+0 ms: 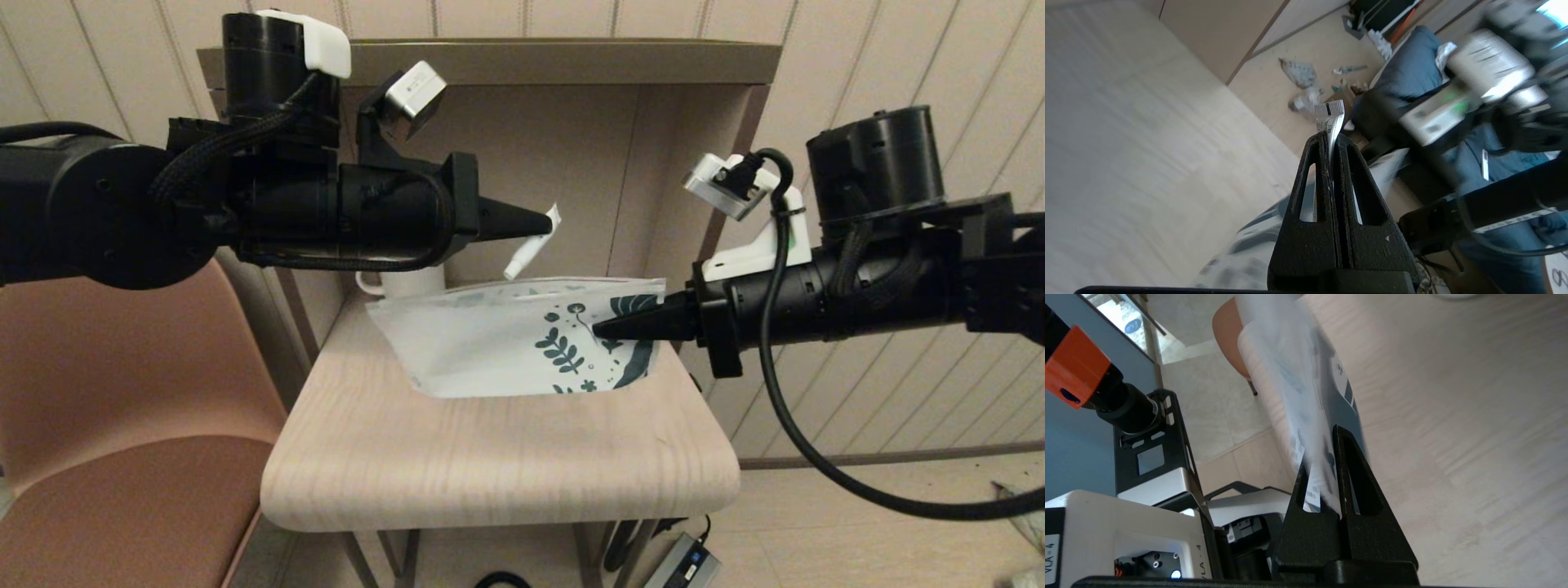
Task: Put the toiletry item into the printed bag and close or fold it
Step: Place the toothpaste in the storage bag
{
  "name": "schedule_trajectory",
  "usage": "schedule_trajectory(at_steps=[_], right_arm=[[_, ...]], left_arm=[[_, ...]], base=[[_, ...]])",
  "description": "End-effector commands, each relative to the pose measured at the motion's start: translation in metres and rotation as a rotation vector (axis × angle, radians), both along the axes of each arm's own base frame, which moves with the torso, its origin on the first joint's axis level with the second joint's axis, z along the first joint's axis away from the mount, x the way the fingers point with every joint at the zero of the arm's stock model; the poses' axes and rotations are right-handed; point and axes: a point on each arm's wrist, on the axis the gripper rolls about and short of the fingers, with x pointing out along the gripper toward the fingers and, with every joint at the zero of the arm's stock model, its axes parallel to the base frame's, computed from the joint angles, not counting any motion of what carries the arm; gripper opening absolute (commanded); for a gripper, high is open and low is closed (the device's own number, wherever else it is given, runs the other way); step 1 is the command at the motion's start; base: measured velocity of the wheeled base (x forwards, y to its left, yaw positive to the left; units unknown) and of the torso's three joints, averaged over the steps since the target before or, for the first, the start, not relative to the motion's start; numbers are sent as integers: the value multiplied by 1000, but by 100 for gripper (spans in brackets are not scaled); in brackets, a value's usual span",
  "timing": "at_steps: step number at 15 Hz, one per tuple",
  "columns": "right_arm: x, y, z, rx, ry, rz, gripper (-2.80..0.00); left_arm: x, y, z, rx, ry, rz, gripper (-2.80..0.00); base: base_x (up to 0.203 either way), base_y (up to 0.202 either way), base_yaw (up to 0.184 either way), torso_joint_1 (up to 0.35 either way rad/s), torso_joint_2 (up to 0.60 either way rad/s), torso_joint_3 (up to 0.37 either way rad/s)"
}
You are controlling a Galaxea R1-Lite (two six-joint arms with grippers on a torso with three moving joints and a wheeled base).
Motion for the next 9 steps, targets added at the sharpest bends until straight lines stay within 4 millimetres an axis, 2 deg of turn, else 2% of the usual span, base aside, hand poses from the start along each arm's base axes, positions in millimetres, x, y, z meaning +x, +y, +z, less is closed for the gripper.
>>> schedule_trajectory(at_steps=[1, 9], right_arm=[[7, 4, -8, -10, 23, 5, -280], [6, 4, -3, -3, 8, 7, -280]], left_arm=[[-3, 2, 6, -12, -14, -3, -280], [0, -5, -6, 6, 17, -19, -280]], base=[[0, 0, 0, 0, 0, 0], [0, 0, 0, 0, 0, 0]])
